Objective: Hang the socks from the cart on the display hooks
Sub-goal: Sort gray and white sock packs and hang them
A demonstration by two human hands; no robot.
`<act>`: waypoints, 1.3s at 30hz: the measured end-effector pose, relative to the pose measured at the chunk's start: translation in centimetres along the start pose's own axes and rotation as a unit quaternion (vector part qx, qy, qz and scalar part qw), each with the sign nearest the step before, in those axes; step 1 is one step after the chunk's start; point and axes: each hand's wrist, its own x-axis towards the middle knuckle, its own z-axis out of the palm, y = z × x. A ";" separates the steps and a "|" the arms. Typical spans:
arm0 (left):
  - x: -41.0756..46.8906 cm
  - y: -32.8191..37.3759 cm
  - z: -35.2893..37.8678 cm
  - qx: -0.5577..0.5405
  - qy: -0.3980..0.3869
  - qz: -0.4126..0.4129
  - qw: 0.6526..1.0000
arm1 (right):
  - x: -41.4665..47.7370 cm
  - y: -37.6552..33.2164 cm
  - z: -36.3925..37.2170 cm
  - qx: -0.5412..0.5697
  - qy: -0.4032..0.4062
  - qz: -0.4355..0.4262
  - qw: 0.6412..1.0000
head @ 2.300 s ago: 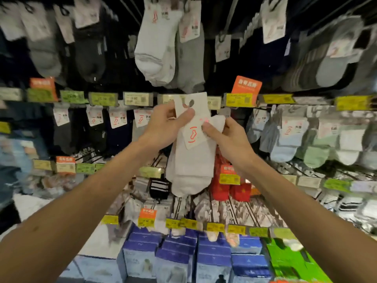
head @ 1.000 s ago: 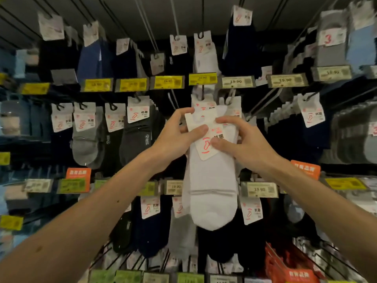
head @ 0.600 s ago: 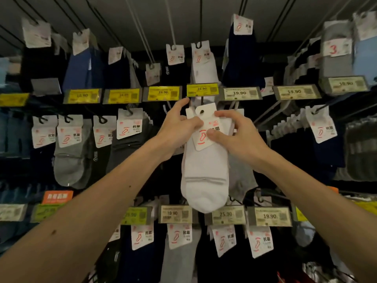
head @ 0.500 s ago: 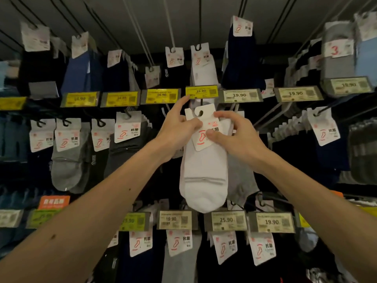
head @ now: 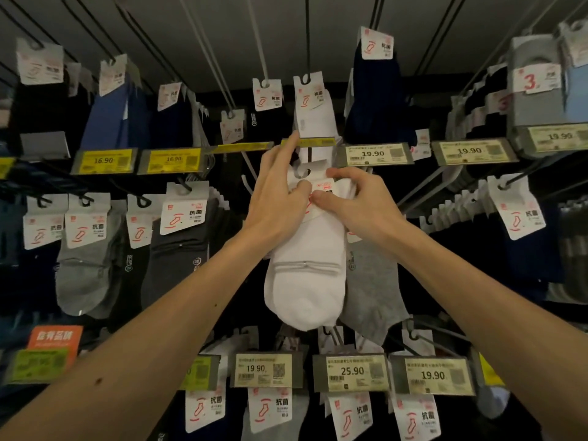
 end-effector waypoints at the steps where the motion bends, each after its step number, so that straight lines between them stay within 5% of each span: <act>1: 0.1 -0.3 0.1 0.007 0.002 0.004 1.000 | 0.2 0.1 0.1 -0.003 -0.001 0.000 1.000; 19: 0.7 -1.7 0.2 0.035 -0.021 0.024 0.999 | 0.6 1.3 0.8 -0.002 0.049 0.051 0.998; 27: -1.5 -2.0 0.7 0.002 0.021 0.042 0.999 | -0.7 2.2 1.9 -0.106 0.075 -0.013 0.991; 33: -7.6 -3.5 2.2 -0.127 -0.019 -0.109 0.986 | -6.5 5.6 3.7 -0.028 0.013 0.005 0.999; 39: -6.7 -4.0 2.3 -0.159 -0.038 -0.120 0.979 | -5.3 5.1 4.8 -0.042 0.026 -0.002 0.999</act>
